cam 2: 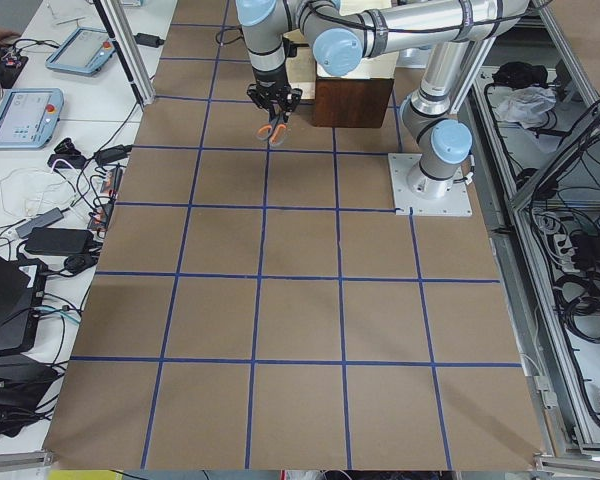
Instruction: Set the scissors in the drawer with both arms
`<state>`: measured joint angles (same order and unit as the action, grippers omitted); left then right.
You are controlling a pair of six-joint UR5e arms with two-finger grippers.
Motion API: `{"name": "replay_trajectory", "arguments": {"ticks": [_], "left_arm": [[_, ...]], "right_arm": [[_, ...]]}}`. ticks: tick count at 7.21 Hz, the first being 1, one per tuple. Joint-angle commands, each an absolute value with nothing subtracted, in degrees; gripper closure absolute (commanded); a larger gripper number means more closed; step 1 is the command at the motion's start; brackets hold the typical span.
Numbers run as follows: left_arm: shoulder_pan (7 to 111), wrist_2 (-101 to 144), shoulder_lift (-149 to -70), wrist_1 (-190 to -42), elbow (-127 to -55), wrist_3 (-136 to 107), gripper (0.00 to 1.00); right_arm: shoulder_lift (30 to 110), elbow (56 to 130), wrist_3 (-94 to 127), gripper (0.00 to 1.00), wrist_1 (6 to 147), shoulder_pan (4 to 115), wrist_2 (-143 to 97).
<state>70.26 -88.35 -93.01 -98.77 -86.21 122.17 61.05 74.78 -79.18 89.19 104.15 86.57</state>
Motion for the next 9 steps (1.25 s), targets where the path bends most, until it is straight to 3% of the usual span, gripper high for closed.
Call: {"name": "replay_trajectory", "arguments": {"ticks": [1,5,7,9], "left_arm": [[73.28,-88.33,-92.90,-99.40,-86.13,118.67,1.00],[74.18,-88.24,-92.81,-99.40,-86.13,118.56,1.00],[74.18,-88.07,-92.81,-99.40,-86.13,118.48,1.00],[74.18,-88.07,-92.73,-99.40,-86.13,118.39,1.00]], "right_arm": [[60.47,74.97,-79.36,0.42,89.64,104.15,86.66],[59.33,74.97,-81.04,0.42,91.40,104.15,86.66],[59.33,74.80,-81.04,0.52,93.77,104.15,86.84],[58.63,74.27,-81.04,0.52,96.40,103.98,86.84]]}}
